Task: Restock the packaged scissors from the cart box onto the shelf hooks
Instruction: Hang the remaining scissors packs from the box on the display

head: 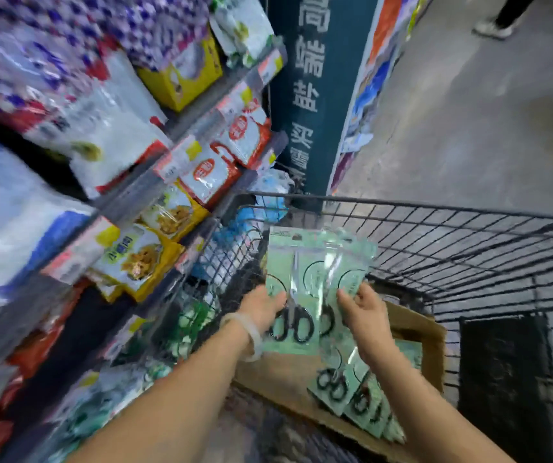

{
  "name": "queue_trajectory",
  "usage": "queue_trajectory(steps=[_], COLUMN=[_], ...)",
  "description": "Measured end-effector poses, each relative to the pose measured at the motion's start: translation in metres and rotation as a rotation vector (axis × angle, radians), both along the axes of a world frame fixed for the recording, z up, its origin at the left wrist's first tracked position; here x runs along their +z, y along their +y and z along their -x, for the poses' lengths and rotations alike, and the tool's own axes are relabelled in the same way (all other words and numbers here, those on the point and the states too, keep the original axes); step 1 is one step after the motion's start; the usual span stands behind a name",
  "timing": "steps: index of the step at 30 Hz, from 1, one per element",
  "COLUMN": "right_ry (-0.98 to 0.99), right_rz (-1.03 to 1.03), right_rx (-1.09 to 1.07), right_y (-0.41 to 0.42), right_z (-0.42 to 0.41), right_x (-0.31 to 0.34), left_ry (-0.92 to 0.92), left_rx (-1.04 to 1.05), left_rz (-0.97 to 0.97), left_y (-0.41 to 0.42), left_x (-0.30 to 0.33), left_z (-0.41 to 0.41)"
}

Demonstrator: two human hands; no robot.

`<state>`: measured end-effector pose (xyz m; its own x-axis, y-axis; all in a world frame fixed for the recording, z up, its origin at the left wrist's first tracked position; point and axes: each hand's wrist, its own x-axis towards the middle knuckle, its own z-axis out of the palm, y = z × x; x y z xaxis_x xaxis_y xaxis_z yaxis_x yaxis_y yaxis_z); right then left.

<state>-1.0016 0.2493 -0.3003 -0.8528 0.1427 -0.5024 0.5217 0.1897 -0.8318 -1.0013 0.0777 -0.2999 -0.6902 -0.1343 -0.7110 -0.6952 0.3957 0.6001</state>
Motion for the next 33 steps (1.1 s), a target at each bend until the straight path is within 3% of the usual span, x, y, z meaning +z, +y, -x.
queue_trajectory(steps=[8,16,21,26,33], right_ry=[0.220,0.329,0.450,0.422,0.415], right_rz=[0.062,0.094,0.122,0.125,0.060], right_rx=[0.323,0.783,1.131,1.479,1.772], right_y=[-0.121,-0.267,-0.351,-0.411,-0.460], right_z=[-0.067,-0.256,-0.395,-0.531,-0.641], right_x=[0.100,0.155,0.167,0.165,0.156], left_ry=[0.270,0.421,0.414,0.362,0.431], left_rx=[0.291,0.589,0.947,1.307,1.609], left_rz=[-0.014,0.136,0.206,0.255,0.229], left_y=[-0.115,-0.236,-0.280,-0.286,-0.276], left_x=[0.096,0.165,0.179,0.174,0.162], left_z=[-0.127,-0.369,-0.553,-0.718,-0.833])
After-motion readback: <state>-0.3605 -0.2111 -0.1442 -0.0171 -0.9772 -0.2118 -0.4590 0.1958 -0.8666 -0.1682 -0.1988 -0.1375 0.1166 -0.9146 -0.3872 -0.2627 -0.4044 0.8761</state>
